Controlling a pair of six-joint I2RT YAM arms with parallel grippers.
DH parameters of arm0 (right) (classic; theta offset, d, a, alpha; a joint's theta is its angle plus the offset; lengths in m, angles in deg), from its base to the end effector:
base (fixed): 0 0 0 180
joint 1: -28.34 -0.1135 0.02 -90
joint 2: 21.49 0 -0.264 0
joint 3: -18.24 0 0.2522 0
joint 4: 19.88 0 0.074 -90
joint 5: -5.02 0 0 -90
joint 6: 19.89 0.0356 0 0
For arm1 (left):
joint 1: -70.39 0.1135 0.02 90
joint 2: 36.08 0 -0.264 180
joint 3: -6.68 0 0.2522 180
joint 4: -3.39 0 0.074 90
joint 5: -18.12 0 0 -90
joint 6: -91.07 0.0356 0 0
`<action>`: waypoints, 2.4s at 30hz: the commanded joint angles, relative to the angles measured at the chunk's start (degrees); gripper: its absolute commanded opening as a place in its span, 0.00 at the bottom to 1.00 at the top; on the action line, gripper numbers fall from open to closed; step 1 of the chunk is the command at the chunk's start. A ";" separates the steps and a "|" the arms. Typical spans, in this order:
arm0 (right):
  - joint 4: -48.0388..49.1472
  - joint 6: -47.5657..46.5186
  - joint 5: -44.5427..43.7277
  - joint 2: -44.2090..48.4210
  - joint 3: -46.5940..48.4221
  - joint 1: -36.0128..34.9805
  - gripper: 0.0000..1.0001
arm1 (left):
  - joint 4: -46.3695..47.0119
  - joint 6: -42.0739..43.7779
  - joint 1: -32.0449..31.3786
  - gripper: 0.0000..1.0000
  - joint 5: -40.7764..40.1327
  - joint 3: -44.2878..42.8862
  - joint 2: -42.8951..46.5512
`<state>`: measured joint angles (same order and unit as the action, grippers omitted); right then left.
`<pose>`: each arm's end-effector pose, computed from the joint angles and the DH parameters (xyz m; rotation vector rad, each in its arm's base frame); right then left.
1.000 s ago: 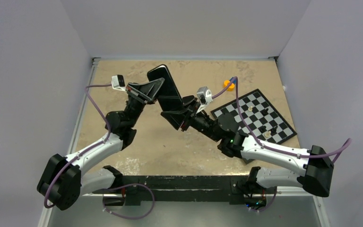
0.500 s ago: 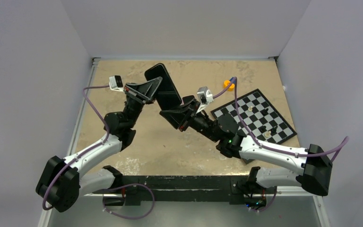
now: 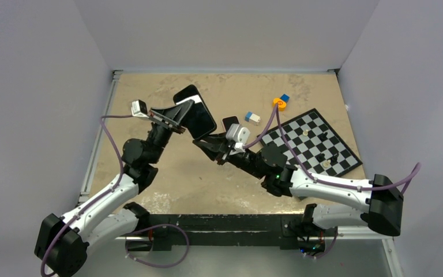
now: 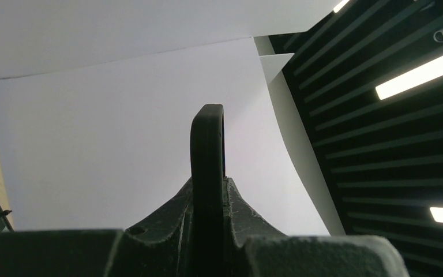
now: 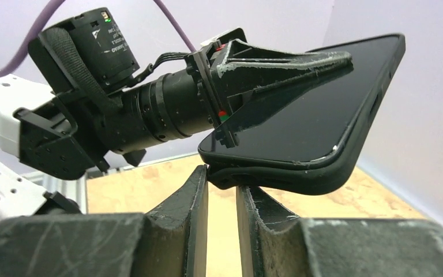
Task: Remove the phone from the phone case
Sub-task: Remove the phone case from the phone.
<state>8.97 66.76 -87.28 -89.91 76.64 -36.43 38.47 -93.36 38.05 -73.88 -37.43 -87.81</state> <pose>0.1185 0.2481 0.3505 -0.6944 1.0919 0.9008 0.1728 -0.1079 0.3379 -0.7124 1.1101 -1.9307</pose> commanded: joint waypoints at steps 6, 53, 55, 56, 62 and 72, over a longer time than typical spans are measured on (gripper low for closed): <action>-14.19 -0.88 -9.70 1.56 -0.42 4.21 0.00 | 12.93 -2.75 -1.46 0.00 9.76 -0.85 -0.17; -28.25 21.81 52.03 6.92 11.35 19.81 0.39 | 10.09 11.34 1.38 0.00 30.54 -8.46 -3.12; -28.72 20.50 52.01 6.77 11.53 19.82 0.30 | 10.94 10.01 1.43 0.00 31.24 -8.20 -3.19; -28.96 19.66 51.67 6.94 11.52 19.80 0.25 | 11.46 9.01 1.40 0.00 31.56 -8.11 -3.27; -32.21 10.82 44.04 7.19 10.35 19.80 0.00 | 15.64 2.00 1.32 0.00 36.45 -9.08 -4.94; -46.50 16.33 3.94 2.16 16.55 17.40 0.00 | 8.70 4.25 1.33 0.00 42.56 -10.78 -2.32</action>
<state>-31.36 81.73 -49.73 -83.66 88.42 -19.67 47.98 -86.35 41.90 -39.45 -44.41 -94.76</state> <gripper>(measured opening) 0.125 0.190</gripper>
